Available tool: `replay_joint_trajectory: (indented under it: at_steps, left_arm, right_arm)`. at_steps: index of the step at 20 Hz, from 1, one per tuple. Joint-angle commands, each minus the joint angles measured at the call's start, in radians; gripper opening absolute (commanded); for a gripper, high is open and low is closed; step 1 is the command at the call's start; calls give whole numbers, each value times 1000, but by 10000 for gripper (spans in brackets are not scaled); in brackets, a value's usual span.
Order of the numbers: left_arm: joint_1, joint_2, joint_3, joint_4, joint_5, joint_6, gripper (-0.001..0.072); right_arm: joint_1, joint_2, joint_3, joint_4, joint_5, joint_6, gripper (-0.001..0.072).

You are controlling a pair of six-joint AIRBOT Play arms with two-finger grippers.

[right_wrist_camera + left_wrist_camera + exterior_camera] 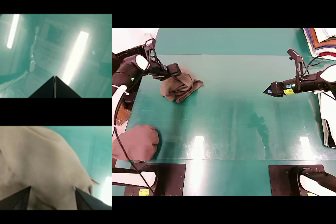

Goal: Fold the shirts.

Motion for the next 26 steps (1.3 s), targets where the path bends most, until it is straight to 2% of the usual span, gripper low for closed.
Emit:
replay_joint_trajectory:
  at_steps: [1, 2, 3, 7, 10, 13, 15, 18, 22, 23, 24, 25, 26]
  left_arm:
    - [10, -37, 10, -9, 48, -17, 406]
    - [12, -33, 21, -6, 46, -13, 98]
    - [12, -28, 39, -5, 40, 0, 34]
    - [10, 74, 179, -7, 2, 50, 25]
    - [-26, 230, 364, -14, -64, 174, 25]
    - [-135, 366, 502, -14, -128, 254, 25]
    - [-236, 408, 531, -14, -163, 255, 25]
    - [-416, 380, 530, -13, -262, 272, 25]
    - [-623, 214, 529, -18, -345, 271, 29]
    - [-663, 162, 529, -24, -341, 271, 167]
    - [-690, 117, 530, -29, -332, 270, 497]
    - [-701, 76, 530, -29, -327, 270, 669]
    - [-695, 48, 530, -20, -337, 269, 666]
  right_arm:
    - [0, 1, 0, 1, -2, 0, 15]
    - [0, 1, 0, 1, -3, 0, 16]
    - [0, 5, 0, 1, -4, 0, 15]
    - [-15, 93, 71, -9, -49, 0, 15]
    - [-43, 168, 252, -11, -104, 0, 15]
    - [-73, 210, 402, -13, -145, 0, 15]
    - [-92, 227, 461, -13, -146, 0, 15]
    - [-102, 251, 487, -14, -145, 0, 15]
    - [-102, 257, 487, -11, -92, 0, 15]
    - [-102, 256, 487, -12, -75, 0, 15]
    - [-102, 256, 487, -11, -62, 0, 15]
    - [-102, 257, 487, -11, -56, 0, 15]
    - [-102, 257, 487, -10, -50, 0, 15]
